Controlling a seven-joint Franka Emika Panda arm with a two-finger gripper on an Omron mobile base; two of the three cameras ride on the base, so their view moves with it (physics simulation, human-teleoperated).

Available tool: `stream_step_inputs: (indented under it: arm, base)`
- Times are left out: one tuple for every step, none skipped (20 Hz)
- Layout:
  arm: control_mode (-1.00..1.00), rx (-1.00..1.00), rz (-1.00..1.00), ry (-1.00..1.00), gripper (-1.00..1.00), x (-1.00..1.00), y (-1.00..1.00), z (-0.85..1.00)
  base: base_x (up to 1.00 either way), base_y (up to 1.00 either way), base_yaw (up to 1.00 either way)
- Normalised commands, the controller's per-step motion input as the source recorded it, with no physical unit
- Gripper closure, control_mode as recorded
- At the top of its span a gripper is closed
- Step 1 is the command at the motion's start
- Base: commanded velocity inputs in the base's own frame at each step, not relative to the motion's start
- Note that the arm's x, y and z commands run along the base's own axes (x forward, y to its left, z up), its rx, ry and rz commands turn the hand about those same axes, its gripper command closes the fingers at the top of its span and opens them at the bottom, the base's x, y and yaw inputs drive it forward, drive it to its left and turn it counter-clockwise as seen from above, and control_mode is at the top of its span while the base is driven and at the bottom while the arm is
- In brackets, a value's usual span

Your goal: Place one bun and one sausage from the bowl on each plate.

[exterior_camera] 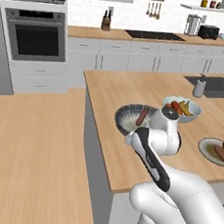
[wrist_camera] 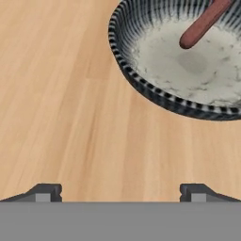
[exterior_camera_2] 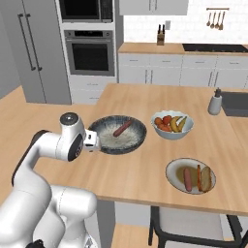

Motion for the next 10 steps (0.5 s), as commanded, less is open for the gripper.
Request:
stream_step_inputs:
  arm:
    - [1.0,0.0,0.0,0.0,-1.0,0.0,0.0,0.0]
    - [1.0,0.0,0.0,0.0,-1.0,0.0,0.0,0.0]
    - [1.0,0.0,0.0,0.0,-1.0,0.0,0.0,0.0]
    - [1.0,0.0,0.0,0.0,-1.0,0.0,0.0,0.0]
    - [-1.0,0.0,-0.03,0.0,-1.0,0.25,0.0,0.0]
    - [-1.0,0.0,-0.05,0.0,-1.0,0.24,0.0,0.09]
    - [-1.0,0.0,-0.09,0.0,-1.0,0.34,0.0,0.22]
    - [-1.0,0.0,-0.13,0.0,-1.0,0.44,0.0,0.25]
    - [-1.0,0.0,-0.15,0.0,-1.0,0.53,-0.04,0.31]
    - [-1.0,0.0,-0.14,0.0,-1.0,0.64,-0.02,0.39]
  base:
    - [0.58,0.0,-0.04]
    - [0.48,0.0,-0.03]
    - [0.39,0.0,-0.03]
    - [0.33,0.0,-0.03]
    - [0.0,0.0,0.0]
    - [0.0,0.0,0.0]
    - [0.0,0.0,0.0]
    - [0.0,0.0,0.0]
    - [0.0,0.0,0.0]
    - [0.0,0.0,0.0]
